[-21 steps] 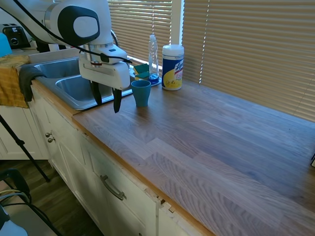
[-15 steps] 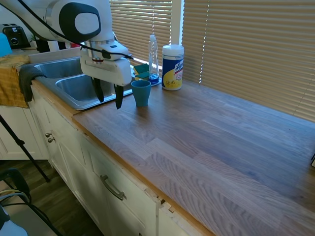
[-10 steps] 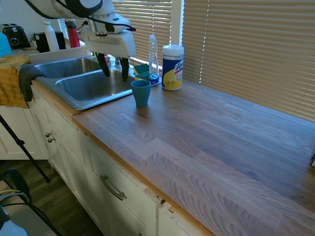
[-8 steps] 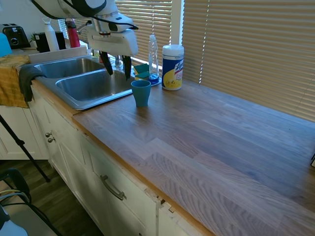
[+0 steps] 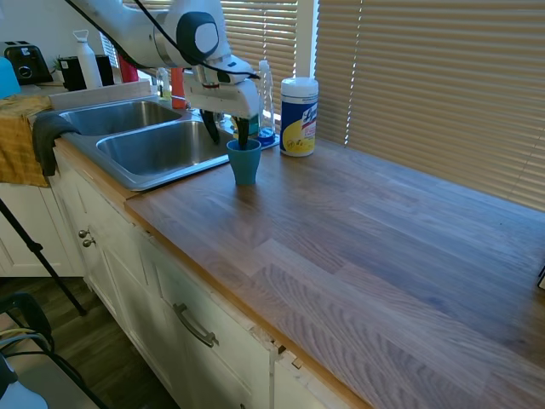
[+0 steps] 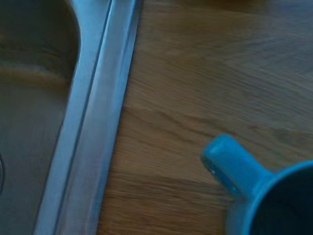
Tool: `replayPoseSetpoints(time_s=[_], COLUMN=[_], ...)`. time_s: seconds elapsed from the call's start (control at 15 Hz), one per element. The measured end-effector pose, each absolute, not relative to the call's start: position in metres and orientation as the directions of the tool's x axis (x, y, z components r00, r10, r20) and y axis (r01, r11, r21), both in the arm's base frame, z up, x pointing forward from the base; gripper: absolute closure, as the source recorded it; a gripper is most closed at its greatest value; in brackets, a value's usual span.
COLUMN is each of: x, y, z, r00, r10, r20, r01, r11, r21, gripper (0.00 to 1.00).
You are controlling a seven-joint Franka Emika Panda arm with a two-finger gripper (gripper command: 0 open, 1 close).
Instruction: Put the mug in the sink
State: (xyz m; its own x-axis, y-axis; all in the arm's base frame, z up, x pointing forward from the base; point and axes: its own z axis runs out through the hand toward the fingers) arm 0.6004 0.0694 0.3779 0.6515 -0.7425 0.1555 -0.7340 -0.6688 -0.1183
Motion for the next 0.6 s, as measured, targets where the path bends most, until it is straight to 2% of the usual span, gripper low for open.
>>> replayPoseSetpoints(time_s=[0.07, 0.13, 0.6], x=[0.604, 0.606, 0.609], y=[0.068, 0.067, 0.071], z=[0.367, 0.359, 0.347], r00=[0.65, 0.649, 0.654], r10=[-0.745, -0.748, -0.745], r20=[0.147, 0.141, 0.136], r01=[-0.739, -0.743, -0.742], r11=[-0.665, -0.663, -0.666], r21=[-0.105, -0.095, -0.078], gripper=[0.0, 1.0, 1.0])
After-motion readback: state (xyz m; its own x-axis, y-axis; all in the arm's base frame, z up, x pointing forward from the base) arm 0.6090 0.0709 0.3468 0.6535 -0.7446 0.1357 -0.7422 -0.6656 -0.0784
